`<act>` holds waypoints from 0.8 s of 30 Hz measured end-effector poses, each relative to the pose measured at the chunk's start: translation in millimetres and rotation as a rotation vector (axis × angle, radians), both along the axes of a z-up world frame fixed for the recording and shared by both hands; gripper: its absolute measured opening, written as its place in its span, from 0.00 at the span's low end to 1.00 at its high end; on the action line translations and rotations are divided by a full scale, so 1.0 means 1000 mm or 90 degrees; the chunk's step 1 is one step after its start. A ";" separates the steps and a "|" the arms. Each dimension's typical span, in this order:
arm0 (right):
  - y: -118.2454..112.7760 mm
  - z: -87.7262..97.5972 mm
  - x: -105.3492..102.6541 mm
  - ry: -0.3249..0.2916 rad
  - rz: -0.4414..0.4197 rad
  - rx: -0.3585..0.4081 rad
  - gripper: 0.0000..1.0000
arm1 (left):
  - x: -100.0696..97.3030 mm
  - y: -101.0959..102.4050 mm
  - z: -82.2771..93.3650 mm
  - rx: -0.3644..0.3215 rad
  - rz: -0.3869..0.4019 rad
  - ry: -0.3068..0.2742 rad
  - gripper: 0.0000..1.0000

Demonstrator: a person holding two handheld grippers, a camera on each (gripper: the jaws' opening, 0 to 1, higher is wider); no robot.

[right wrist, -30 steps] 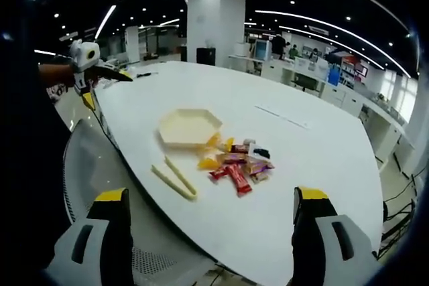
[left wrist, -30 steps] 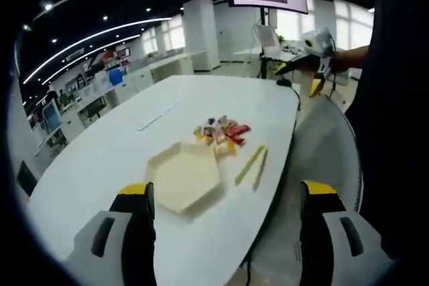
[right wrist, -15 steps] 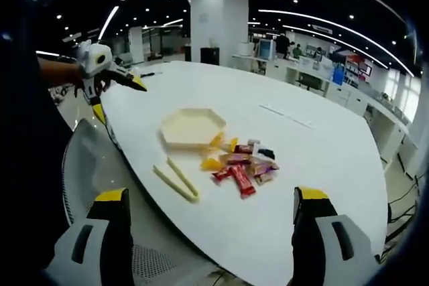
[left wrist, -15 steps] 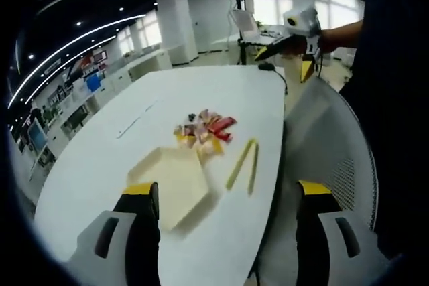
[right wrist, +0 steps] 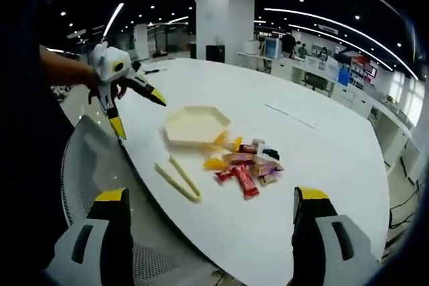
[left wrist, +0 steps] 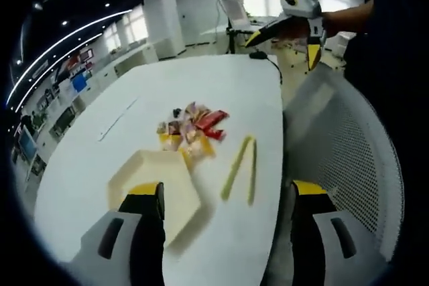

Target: Place the target food into the container with the food tongs after gripping and lifting it, then release it inside without dropping or visibly crushing the food.

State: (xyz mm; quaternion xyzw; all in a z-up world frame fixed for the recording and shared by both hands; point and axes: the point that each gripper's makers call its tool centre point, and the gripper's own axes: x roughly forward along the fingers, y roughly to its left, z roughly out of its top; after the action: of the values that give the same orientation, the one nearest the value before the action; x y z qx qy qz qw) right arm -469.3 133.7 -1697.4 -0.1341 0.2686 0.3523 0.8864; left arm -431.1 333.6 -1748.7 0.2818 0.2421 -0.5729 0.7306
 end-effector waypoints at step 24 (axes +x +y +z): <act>0.004 0.009 -0.006 -0.005 -0.006 0.026 0.99 | 0.004 -0.029 -0.095 0.165 -0.077 0.021 0.43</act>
State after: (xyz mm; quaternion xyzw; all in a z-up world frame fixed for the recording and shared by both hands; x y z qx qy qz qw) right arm -475.1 137.5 -1688.7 -0.1158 0.2582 0.3530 0.8918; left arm -426.8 304.9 -1843.2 0.3784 0.3083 -0.5845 0.6481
